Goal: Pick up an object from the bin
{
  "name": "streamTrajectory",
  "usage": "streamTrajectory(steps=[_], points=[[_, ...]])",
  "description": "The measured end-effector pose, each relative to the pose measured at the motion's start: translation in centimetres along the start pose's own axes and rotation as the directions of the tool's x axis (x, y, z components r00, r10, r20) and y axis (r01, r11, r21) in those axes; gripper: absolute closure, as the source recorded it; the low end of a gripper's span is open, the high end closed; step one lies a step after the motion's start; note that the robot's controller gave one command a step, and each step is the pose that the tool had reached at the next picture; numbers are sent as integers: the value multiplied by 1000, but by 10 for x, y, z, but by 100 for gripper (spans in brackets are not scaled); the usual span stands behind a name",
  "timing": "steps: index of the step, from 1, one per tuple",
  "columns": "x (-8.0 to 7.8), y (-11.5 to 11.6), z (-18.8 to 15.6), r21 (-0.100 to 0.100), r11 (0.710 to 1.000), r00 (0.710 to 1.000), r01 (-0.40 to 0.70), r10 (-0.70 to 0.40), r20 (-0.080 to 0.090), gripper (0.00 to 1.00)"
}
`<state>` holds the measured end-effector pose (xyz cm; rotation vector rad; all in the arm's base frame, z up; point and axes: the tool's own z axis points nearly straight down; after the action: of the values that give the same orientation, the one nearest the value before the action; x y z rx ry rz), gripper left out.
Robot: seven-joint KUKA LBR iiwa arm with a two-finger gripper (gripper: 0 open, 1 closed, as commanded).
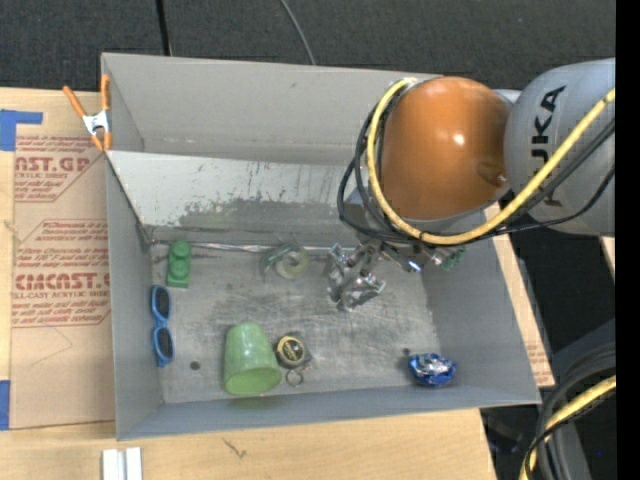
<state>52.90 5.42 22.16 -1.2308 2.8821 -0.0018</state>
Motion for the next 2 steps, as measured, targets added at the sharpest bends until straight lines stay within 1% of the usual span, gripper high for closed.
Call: streamTrajectory(steps=[1, 2], points=[[-4, 19, 80, -8, 989, 989, -145, 145, -10, 100], [-5, 18, 78, -4, 989, 989, -145, 145, -6, 0]])
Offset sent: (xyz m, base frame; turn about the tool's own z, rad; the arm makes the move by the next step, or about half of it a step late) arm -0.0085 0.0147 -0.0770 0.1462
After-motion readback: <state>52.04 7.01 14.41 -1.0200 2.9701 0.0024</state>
